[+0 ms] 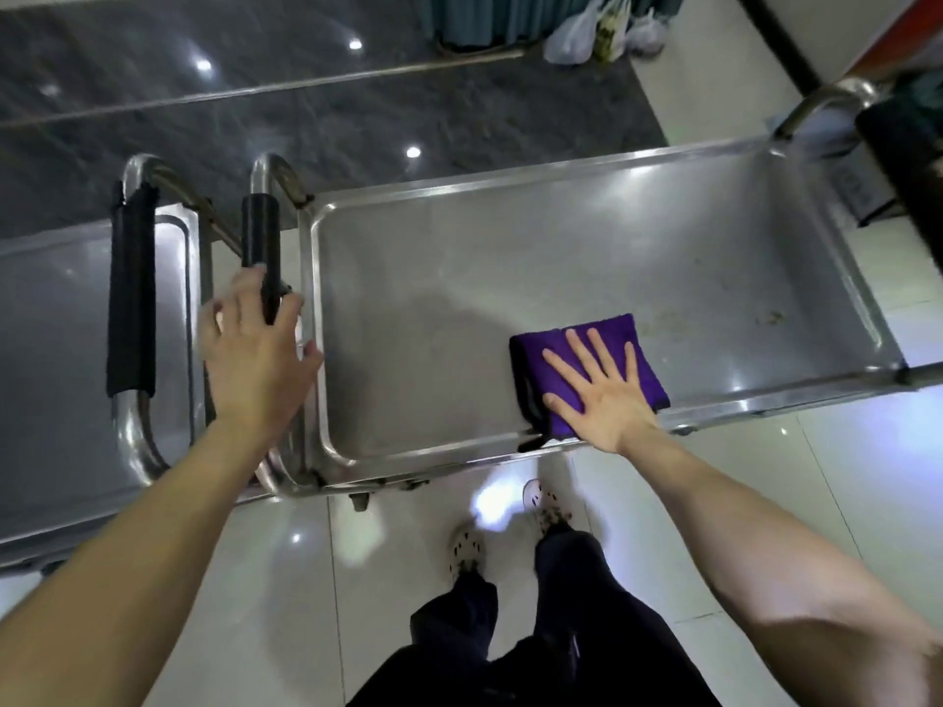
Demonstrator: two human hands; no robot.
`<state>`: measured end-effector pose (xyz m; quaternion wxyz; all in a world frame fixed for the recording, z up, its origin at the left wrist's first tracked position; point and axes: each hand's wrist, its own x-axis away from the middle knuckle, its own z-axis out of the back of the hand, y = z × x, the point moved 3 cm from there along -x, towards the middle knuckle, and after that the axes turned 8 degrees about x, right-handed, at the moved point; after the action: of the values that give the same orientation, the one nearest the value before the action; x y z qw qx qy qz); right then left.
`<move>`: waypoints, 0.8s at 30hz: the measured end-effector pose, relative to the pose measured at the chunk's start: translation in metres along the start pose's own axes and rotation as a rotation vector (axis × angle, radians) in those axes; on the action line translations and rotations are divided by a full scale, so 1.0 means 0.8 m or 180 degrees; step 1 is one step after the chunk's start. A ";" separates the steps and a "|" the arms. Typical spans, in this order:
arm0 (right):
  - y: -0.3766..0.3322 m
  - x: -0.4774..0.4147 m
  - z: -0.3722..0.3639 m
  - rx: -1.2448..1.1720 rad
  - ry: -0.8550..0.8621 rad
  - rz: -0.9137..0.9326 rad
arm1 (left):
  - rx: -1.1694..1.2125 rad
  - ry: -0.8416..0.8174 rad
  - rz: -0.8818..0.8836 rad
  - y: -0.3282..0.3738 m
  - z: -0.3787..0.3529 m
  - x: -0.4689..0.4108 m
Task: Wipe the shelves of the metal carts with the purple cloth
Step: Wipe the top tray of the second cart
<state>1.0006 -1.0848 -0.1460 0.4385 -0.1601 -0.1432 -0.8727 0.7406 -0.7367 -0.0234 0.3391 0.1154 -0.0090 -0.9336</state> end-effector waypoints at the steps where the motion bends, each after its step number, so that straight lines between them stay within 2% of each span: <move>1: 0.004 0.001 -0.001 -0.0041 -0.0012 -0.0029 | -0.0239 -0.0067 -0.0326 0.004 -0.002 -0.001; 3: 0.000 0.000 -0.002 -0.0127 0.0063 -0.0050 | -0.0469 -0.0351 -0.0780 0.025 -0.010 -0.001; 7: -0.004 -0.004 -0.010 -0.0137 0.0167 0.0070 | 0.0117 -0.1535 -0.0388 0.144 -0.030 -0.019; 9: 0.000 -0.006 -0.016 -0.0201 0.0212 0.0174 | 0.0078 -0.1955 -0.0310 0.222 -0.054 -0.031; 12: 0.005 -0.008 -0.026 -0.0231 0.0403 0.0404 | 0.0062 -0.2243 -0.0078 0.302 -0.090 -0.058; 15: 0.026 -0.010 -0.034 -0.0269 0.0672 0.0790 | 0.0085 -0.2518 0.0300 0.334 -0.113 -0.082; 18: 0.063 -0.020 -0.040 -0.0199 0.0853 0.1444 | -0.0034 -0.2746 0.0330 0.345 -0.130 -0.089; 24: 0.154 -0.101 -0.020 0.0288 0.0984 0.3062 | -0.0307 -0.2639 0.0177 0.346 -0.139 -0.093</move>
<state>1.1434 -1.1035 -0.1799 0.8134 -0.0577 -0.0243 -0.5784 0.9949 -0.8957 -0.0897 0.3369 -0.2866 -0.1041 -0.8908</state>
